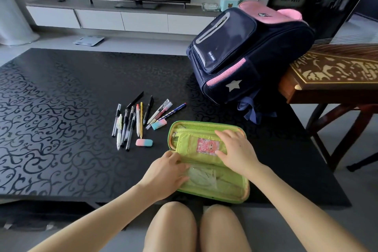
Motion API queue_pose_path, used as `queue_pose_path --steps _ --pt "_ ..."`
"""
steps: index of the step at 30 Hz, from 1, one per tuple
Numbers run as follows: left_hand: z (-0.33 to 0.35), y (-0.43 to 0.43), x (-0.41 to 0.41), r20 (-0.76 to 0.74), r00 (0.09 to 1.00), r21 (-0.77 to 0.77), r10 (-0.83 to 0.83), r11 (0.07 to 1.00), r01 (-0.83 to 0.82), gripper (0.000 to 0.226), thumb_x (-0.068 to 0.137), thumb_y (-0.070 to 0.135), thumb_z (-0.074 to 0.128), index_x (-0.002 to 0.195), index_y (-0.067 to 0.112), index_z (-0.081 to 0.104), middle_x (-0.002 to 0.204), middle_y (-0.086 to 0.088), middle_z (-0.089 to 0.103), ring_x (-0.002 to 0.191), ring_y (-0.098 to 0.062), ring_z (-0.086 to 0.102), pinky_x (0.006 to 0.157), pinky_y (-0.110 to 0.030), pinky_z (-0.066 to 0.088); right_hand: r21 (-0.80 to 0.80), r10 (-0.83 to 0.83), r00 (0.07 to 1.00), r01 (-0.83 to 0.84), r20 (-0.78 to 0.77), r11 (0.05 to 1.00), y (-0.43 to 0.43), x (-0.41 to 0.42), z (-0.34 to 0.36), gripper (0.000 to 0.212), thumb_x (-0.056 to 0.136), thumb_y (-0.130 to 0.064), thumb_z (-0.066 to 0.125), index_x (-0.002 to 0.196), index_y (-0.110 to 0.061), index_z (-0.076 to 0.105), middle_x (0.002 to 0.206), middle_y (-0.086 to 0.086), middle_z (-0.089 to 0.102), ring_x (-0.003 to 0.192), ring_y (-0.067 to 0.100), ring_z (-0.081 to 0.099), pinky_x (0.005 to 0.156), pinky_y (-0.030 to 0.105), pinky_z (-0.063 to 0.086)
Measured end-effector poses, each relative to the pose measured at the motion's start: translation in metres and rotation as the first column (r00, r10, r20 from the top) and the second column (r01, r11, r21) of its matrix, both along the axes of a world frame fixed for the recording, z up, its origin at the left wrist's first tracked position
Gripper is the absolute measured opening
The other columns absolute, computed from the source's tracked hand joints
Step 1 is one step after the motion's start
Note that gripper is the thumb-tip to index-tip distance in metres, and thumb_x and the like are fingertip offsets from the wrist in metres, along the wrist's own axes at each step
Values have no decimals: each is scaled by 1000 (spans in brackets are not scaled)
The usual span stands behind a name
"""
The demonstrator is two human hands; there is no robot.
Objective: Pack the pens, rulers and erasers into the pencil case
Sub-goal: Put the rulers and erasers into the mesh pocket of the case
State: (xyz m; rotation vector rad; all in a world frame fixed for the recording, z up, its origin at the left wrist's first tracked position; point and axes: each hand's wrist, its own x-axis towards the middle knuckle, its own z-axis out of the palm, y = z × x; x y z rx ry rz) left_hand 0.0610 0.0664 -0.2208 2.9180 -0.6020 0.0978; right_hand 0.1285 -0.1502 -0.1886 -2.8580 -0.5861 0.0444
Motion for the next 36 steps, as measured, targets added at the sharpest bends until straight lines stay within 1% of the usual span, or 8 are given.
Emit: queue_pose_path --steps 4,8,11,16,20,25,30,36 --pt "5 3 0 -137 987 20 84 996 -82 28 88 38 52 106 21 65 111 0 50 105 -20 44 86 -34 48 37 5 999 -4 -35 999 9 4 2 53 90 -27 57 139 -20 38 135 -1 49 126 19 40 105 31 31" --pt "12 18 -7 70 988 -242 137 963 -116 25 81 25 50 66 12 65 82 1 59 75 -21 55 61 -37 53 136 50 998 -54 37 989 4 -13 15 33 88 -24 60 121 -19 59 112 -3 61 107 16 50 89 25 37" --pt "19 33 -9 144 953 -434 267 882 -181 35 82 39 45 68 12 62 74 4 57 69 -17 51 59 -29 47 80 175 984 -176 10 981 -2 -37 18 28 87 -31 59 113 -22 64 103 -5 64 97 15 51 79 23 36" --pt "10 39 -10 107 992 -209 -69 974 91 50 76 58 54 111 25 65 114 9 66 111 -13 55 94 -28 45 -58 323 945 -326 -53 944 -19 -67 -13 34 85 -41 56 111 -24 66 115 -6 62 106 18 53 97 34 40" --pt "-10 39 -8 78 967 39 -240 970 238 45 74 64 44 110 43 61 117 18 63 110 -5 49 81 -31 48 31 288 954 -286 -89 958 -32 -66 -24 32 85 -39 55 115 -29 64 127 -9 59 117 14 53 99 36 45" --pt "-14 35 -10 116 970 66 -212 976 206 41 76 62 41 103 43 65 106 17 65 101 -13 60 64 -28 44 81 272 950 -263 -155 962 -27 -47 -23 40 94 -25 51 133 -33 47 148 -18 31 140 4 21 112 21 16" --pt "-13 32 -13 117 985 57 -127 991 121 39 76 62 41 100 43 66 105 18 65 103 -16 62 63 -28 42 15 275 938 -278 -211 960 -20 -33 -20 42 94 -22 51 134 -33 46 149 -16 30 141 6 20 115 25 18" --pt "1 56 -4 -10 989 -339 146 930 -141 31 84 42 48 75 19 67 81 6 65 76 -15 58 66 -36 51 -39 290 946 -298 -145 954 9 -23 12 34 93 -27 51 126 -28 55 136 -12 50 128 11 41 107 28 33"
